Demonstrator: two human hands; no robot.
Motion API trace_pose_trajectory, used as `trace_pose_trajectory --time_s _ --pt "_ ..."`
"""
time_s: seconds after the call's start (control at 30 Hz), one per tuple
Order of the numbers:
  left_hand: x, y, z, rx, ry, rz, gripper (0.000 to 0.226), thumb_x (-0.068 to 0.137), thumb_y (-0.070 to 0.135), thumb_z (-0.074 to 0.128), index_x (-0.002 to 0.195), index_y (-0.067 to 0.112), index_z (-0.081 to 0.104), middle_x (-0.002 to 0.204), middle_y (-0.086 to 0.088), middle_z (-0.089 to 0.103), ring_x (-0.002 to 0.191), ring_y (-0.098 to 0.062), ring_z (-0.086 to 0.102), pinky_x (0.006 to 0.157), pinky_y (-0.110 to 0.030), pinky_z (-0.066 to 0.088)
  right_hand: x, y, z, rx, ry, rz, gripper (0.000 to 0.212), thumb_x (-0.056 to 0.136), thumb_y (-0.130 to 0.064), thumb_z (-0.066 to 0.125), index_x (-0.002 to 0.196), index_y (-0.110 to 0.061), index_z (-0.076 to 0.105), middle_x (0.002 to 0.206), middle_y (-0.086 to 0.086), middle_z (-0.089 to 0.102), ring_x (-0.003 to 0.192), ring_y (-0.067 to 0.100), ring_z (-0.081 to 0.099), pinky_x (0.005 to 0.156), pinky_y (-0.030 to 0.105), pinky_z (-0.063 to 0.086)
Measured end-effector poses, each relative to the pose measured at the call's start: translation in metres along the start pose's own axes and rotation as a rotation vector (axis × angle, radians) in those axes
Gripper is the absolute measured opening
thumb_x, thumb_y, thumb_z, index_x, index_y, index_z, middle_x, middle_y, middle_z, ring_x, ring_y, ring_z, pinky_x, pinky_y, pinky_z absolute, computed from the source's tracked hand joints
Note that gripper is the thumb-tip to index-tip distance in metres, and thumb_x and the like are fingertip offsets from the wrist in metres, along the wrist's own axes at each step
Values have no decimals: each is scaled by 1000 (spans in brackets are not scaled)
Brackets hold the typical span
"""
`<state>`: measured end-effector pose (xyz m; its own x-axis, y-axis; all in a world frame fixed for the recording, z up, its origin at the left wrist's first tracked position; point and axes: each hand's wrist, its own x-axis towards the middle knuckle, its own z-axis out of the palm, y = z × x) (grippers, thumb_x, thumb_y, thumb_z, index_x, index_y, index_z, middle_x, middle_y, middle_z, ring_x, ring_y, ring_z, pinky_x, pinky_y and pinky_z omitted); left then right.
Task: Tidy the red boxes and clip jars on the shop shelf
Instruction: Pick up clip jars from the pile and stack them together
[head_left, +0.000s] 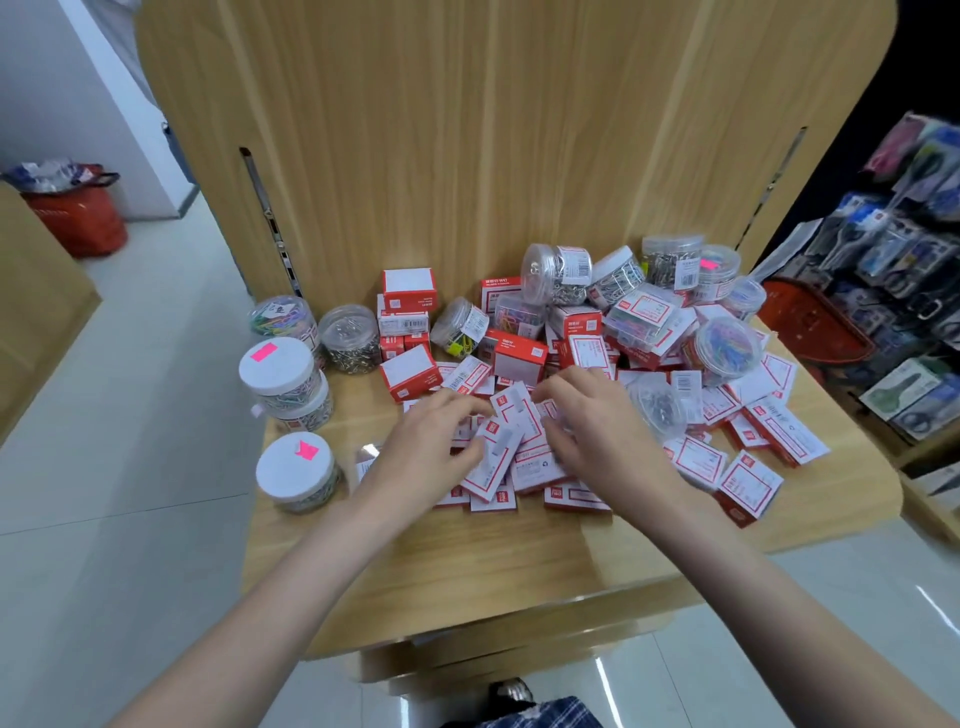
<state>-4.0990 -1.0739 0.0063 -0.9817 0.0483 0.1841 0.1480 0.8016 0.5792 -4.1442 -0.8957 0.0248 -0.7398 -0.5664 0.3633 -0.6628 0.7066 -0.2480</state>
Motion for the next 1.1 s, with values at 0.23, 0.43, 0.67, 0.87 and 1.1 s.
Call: trace_pose_trajectory --time_s 0.23,0.43,0.67,0.87,1.1 --pt "19 -9 -17 166 158 -96 32 87 17 56 120 18 56 127 1 48 121 -17 35 98 -26 24 59 4 8 -235 -119 -18 30 88 -4 45 118 -7 45 120 11 52 108 27 43 90 32 35" --pt "20 -28 -20 177 137 -283 41 88 15 55 129 16 48 140 -3 38 129 -20 31 105 -30 23 71 13 -1 -99 -84 -45 36 82 3 51 114 -13 44 109 8 56 94 26 45 73 32 39" --pt "29 -39 -25 99 183 -358 35 86 12 60 120 16 51 126 1 48 114 -19 48 89 -27 38 101 4 1 304 -174 -102 22 79 -2 58 99 -11 53 97 3 62 81 13 48 70 29 40" --pt "27 -48 -29 122 190 -329 24 83 9 63 104 15 55 113 -1 55 101 -21 54 75 -26 36 114 -7 21 388 -142 -118 17 79 -3 61 94 -10 56 95 6 59 78 15 48 72 30 41" --pt "22 -47 -26 73 302 -342 50 81 -2 57 126 13 43 123 -9 54 110 -29 53 80 -33 41 127 -31 41 321 -92 -241 12 83 -5 60 95 -4 58 98 9 57 87 23 49 75 27 32"
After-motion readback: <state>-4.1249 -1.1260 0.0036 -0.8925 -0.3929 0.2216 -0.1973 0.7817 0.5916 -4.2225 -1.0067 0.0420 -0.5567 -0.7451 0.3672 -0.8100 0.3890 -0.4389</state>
